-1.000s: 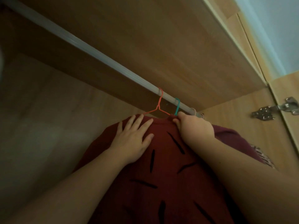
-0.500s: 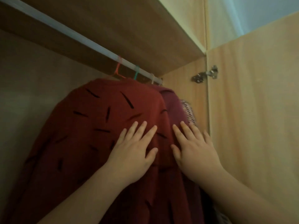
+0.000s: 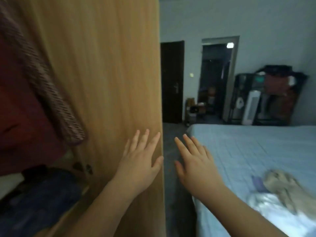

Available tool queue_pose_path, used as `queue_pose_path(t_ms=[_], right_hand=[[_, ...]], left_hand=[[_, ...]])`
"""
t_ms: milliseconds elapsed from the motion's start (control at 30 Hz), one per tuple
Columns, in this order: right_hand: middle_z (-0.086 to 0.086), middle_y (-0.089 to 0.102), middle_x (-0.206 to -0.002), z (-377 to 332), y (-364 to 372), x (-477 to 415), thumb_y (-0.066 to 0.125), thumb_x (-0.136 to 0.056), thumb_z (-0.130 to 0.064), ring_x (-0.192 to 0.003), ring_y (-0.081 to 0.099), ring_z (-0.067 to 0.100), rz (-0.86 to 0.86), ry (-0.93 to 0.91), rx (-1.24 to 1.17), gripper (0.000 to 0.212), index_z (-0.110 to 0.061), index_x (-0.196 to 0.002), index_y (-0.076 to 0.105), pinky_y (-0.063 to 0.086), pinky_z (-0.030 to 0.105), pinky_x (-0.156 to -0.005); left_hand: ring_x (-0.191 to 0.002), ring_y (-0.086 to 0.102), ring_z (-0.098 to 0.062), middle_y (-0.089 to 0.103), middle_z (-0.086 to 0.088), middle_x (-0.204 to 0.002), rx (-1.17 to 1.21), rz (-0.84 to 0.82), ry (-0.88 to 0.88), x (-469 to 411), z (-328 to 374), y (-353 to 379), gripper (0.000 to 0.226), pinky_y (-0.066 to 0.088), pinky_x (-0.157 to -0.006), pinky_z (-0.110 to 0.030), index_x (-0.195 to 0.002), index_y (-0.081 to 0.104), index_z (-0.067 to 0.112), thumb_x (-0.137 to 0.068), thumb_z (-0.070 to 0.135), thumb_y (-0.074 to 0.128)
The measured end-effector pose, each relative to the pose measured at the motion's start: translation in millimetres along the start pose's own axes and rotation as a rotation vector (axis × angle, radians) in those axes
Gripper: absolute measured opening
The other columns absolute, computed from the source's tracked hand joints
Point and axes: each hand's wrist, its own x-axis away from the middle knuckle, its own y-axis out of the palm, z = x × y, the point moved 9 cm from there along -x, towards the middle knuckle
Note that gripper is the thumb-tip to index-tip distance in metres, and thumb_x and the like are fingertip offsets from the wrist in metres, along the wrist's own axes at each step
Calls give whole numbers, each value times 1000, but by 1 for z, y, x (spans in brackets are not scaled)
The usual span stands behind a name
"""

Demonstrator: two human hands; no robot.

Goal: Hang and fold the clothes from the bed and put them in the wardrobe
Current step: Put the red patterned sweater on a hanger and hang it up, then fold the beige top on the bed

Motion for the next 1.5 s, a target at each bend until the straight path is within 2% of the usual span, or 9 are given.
queue_pose_path(t_ms=[67,167,300,433,567,700,1233,1433,1500], right_hand=[[4,35,-158,61,2,43,38,-90,-49,-146,31,28,-44,124,9,66,-27,-152,32,32,50,-114],[6,32,-159,142,6,107,34,-91,-49,-147,28,30,-136,287,47,66,-25,-153,31,30,53,-115],[7,37,-156,227,6,183,44,-89,-46,-144,34,31,-180,468,106,66,-23,-150,35,36,54,-111],[2,21,-163,302,13,241,46,-95,-44,-151,15,26,-252,656,108,66,-26,-155,24,22,50,-119],[1,18,-164,368,16,279,44,-97,-43,-152,11,26,-279,807,108,66,-26,-156,20,18,47,-120],[1,16,-164,438,25,295,43,-98,-43,-152,9,25,-328,901,129,66,-27,-156,17,16,46,-121],[2,19,-163,701,103,227,43,-99,-37,-151,13,24,-499,954,107,62,-24,-155,20,21,42,-119],[2,21,-162,807,137,236,44,-98,-36,-150,15,25,-591,944,42,62,-24,-155,21,26,43,-117],[2,24,-161,843,155,235,45,-98,-34,-149,18,23,-623,909,4,61,-23,-154,23,27,41,-116]], left_hand=[[-152,-15,-20,-8,6,-166,41,-69,53,-1,56,43,70,-1,-123,-42,-155,-9,42,-99,58,30],[-152,-13,-21,-7,4,-167,105,-186,114,3,127,103,70,1,-124,-45,-156,-5,40,-99,58,31],[-153,-8,-24,-4,1,-167,139,-323,215,13,211,177,69,4,-123,-48,-157,0,37,-99,56,33],[-153,-2,-28,1,-3,-167,140,-455,329,22,286,245,70,6,-122,-48,-157,2,35,-99,55,36],[-153,4,-29,6,-4,-167,136,-526,418,14,340,305,70,13,-121,-50,-157,6,34,-98,56,37],[-152,6,-30,8,-5,-167,150,-603,423,-11,379,365,70,15,-120,-50,-158,8,33,-98,55,37],[-149,15,-33,15,-8,-164,184,-751,546,-172,568,543,68,21,-117,-47,-157,13,27,-99,54,36],[-148,20,-35,22,-11,-162,239,-785,455,-211,627,606,70,23,-117,-43,-158,14,23,-97,53,33],[-146,23,-34,24,-13,-161,289,-802,387,-220,649,628,76,22,-117,-41,-158,16,20,-91,56,24]])
